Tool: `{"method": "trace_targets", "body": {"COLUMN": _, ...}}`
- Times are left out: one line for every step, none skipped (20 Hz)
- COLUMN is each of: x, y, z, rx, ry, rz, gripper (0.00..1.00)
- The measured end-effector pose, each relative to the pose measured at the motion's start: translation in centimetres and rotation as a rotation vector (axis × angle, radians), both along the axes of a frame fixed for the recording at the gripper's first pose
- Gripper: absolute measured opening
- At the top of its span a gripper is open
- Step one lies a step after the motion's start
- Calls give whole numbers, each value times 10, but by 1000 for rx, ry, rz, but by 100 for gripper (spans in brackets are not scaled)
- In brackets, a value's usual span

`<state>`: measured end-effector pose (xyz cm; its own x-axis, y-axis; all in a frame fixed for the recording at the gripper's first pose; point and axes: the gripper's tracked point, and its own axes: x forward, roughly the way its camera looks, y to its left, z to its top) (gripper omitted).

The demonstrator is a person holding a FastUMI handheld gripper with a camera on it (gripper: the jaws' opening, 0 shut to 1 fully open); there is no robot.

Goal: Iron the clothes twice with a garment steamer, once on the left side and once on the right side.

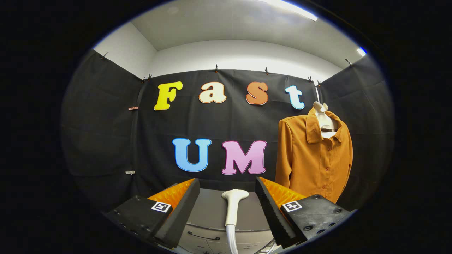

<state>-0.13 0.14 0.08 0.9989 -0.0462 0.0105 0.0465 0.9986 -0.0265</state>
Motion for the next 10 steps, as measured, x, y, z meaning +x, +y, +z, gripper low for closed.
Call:
{"method": "trace_targets", "body": {"x": -1, "y": 0, "z": 0, "rx": -3, "ry": 1, "rz": -3, "gripper": 98}}
{"method": "trace_targets", "body": {"x": 0, "y": 0, "z": 0, "rx": -5, "ry": 3, "rz": -7, "gripper": 98}}
{"method": "trace_targets", "body": {"x": -1, "y": 0, "z": -1, "rx": -6, "ry": 8, "rz": -11, "gripper": 98}}
{"method": "trace_targets", "body": {"x": -2, "y": 4, "z": -4, "rx": -6, "ry": 13, "rz": -18, "gripper": 98}}
{"method": "trace_targets", "body": {"x": -4, "y": 8, "z": -6, "rx": -6, "ry": 17, "rz": -25, "gripper": 98}}
{"method": "trace_targets", "body": {"x": -5, "y": 13, "z": -8, "rx": -7, "ry": 21, "rz": -33, "gripper": 98}}
{"method": "trace_targets", "body": {"x": -5, "y": 16, "z": -10, "rx": -9, "ry": 24, "rz": -44, "gripper": 98}}
{"method": "trace_targets", "body": {"x": -4, "y": 17, "z": -10, "rx": -12, "ry": 27, "rz": -54, "gripper": 98}}
{"method": "trace_targets", "body": {"x": -4, "y": 17, "z": -12, "rx": -15, "ry": 30, "rz": -64, "gripper": 98}}
{"method": "trace_targets", "body": {"x": -4, "y": 17, "z": -15, "rx": -14, "ry": 36, "rz": -74, "gripper": 98}}
